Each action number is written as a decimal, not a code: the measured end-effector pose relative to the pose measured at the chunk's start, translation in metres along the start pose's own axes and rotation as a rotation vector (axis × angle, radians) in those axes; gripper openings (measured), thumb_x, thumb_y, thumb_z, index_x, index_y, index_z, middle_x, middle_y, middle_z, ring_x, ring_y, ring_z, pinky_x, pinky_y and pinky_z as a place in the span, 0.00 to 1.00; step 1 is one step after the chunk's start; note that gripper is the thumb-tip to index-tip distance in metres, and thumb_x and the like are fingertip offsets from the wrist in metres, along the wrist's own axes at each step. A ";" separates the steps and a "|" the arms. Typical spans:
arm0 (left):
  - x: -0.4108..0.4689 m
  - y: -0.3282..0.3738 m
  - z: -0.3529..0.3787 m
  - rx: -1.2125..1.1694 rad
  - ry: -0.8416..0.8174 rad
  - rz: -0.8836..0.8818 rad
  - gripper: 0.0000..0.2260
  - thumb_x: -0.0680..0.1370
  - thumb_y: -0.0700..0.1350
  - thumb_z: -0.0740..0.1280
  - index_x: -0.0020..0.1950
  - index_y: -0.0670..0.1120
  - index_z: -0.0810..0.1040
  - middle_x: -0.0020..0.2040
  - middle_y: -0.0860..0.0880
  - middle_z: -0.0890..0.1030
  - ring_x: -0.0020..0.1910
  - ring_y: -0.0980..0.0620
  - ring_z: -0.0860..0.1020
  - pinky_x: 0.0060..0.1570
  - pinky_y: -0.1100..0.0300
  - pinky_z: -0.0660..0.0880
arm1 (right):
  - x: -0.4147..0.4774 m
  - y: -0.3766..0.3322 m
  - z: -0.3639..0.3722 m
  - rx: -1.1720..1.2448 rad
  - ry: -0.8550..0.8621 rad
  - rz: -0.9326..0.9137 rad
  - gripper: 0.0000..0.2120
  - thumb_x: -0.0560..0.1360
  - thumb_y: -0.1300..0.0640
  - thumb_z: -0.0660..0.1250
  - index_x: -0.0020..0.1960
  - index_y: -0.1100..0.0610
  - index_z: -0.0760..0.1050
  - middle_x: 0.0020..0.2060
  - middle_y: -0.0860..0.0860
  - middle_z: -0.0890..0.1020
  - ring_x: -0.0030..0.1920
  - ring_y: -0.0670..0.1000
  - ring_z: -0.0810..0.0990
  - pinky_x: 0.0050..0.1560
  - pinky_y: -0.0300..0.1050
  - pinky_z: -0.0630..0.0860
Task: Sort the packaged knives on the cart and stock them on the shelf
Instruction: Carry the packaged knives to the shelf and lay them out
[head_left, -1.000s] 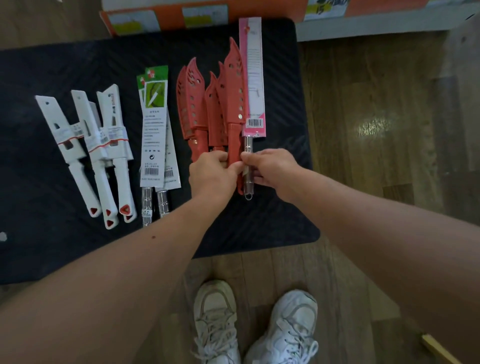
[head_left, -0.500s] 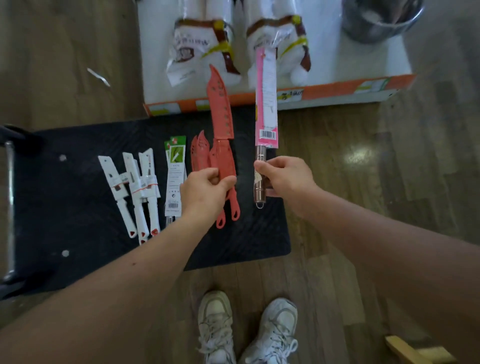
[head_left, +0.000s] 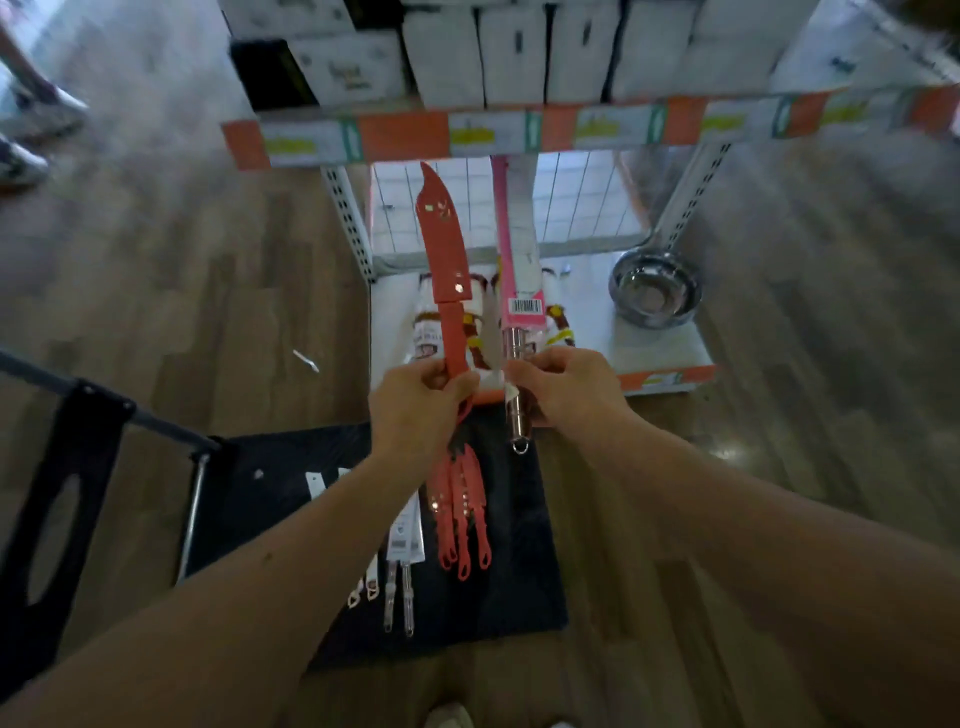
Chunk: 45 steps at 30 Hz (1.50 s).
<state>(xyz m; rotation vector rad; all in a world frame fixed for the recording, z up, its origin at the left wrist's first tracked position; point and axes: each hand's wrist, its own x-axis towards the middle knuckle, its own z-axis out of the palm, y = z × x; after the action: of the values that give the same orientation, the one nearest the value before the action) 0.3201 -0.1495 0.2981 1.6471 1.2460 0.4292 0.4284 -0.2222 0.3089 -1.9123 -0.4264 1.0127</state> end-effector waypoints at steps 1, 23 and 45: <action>-0.003 0.017 -0.013 0.021 0.010 0.017 0.09 0.74 0.45 0.69 0.53 0.45 0.81 0.39 0.54 0.79 0.35 0.62 0.76 0.38 0.74 0.73 | -0.010 -0.017 -0.006 0.009 0.015 -0.006 0.09 0.74 0.52 0.68 0.36 0.53 0.74 0.35 0.51 0.79 0.44 0.54 0.81 0.53 0.54 0.80; -0.130 0.216 -0.143 0.059 0.064 0.154 0.11 0.74 0.46 0.68 0.54 0.43 0.81 0.47 0.48 0.83 0.45 0.49 0.81 0.53 0.53 0.78 | -0.190 -0.203 -0.076 0.006 -0.015 -0.174 0.08 0.75 0.51 0.66 0.40 0.53 0.75 0.39 0.55 0.80 0.38 0.50 0.79 0.40 0.44 0.80; -0.070 0.301 -0.206 -0.104 0.066 0.195 0.11 0.73 0.46 0.70 0.51 0.41 0.81 0.46 0.43 0.83 0.46 0.46 0.83 0.54 0.52 0.79 | -0.159 -0.324 -0.062 0.046 0.042 -0.292 0.11 0.72 0.51 0.70 0.35 0.54 0.77 0.39 0.58 0.83 0.49 0.59 0.83 0.55 0.56 0.79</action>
<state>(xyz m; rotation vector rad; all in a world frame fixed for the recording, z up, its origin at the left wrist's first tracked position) 0.2947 -0.1057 0.6666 1.6827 1.0960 0.6619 0.4150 -0.1850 0.6729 -1.7648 -0.6316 0.7832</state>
